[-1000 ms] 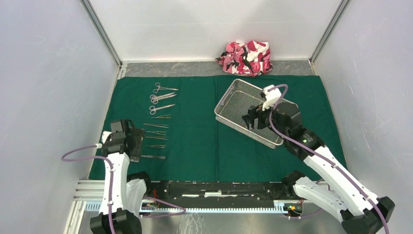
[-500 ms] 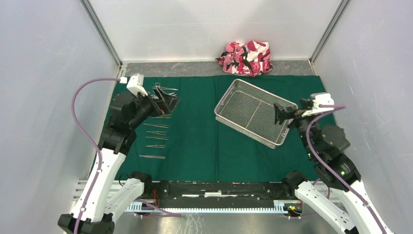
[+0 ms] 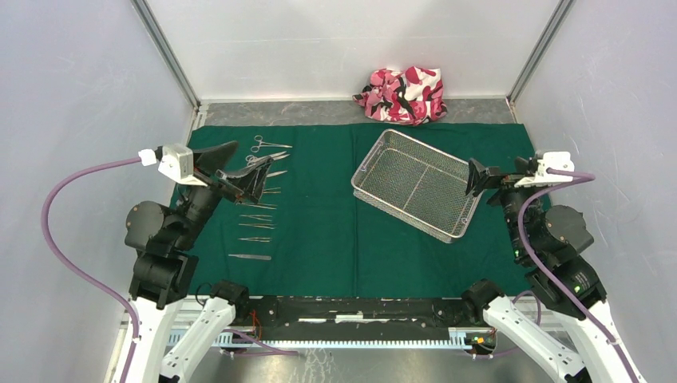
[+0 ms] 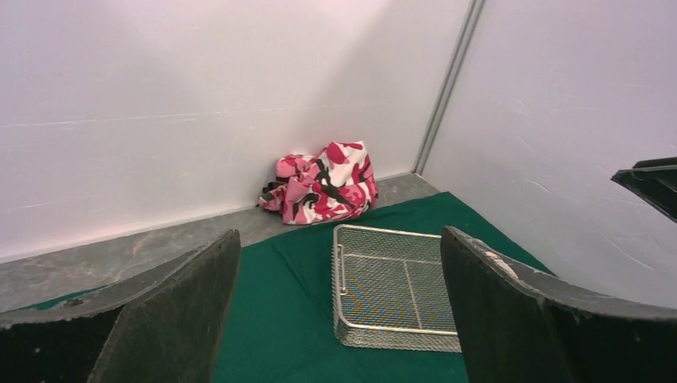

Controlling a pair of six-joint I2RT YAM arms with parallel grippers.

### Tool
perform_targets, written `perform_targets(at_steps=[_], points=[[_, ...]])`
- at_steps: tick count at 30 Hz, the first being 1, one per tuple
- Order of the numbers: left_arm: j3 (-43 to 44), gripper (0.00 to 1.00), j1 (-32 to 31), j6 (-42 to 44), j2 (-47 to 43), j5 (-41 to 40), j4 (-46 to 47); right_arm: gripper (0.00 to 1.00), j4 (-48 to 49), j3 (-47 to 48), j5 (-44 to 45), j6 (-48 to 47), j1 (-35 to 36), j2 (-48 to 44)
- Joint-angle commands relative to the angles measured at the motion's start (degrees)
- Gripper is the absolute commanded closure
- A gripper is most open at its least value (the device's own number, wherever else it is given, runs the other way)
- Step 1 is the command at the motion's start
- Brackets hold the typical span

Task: Open and lay out the surgical kit
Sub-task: Reset both arms

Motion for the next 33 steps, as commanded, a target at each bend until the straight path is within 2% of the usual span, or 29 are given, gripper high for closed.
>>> perform_targets(at_steps=[1,28,30,33], points=[[0.28,0.0,-0.06,4.67,-0.57,-3.8,0.99,0.02,-0.26,0.87,3.13,0.53,-0.15,0.54],[-1.6,0.0,-0.06,2.1,-1.08,-2.96,2.91,0.02,0.87,-0.69,3.98,1.98,-0.21,-0.51],[-2.08,0.0,-0.06,1.83,-1.31,-3.05,3.5,0.02,3.37,-3.46,-0.17,-0.91,-0.15,-1.62],[-2.79,0.0,-0.06,1.1,-1.51,-2.93,4.63,0.02,4.49,-4.21,2.74,0.5,-0.15,-2.28]])
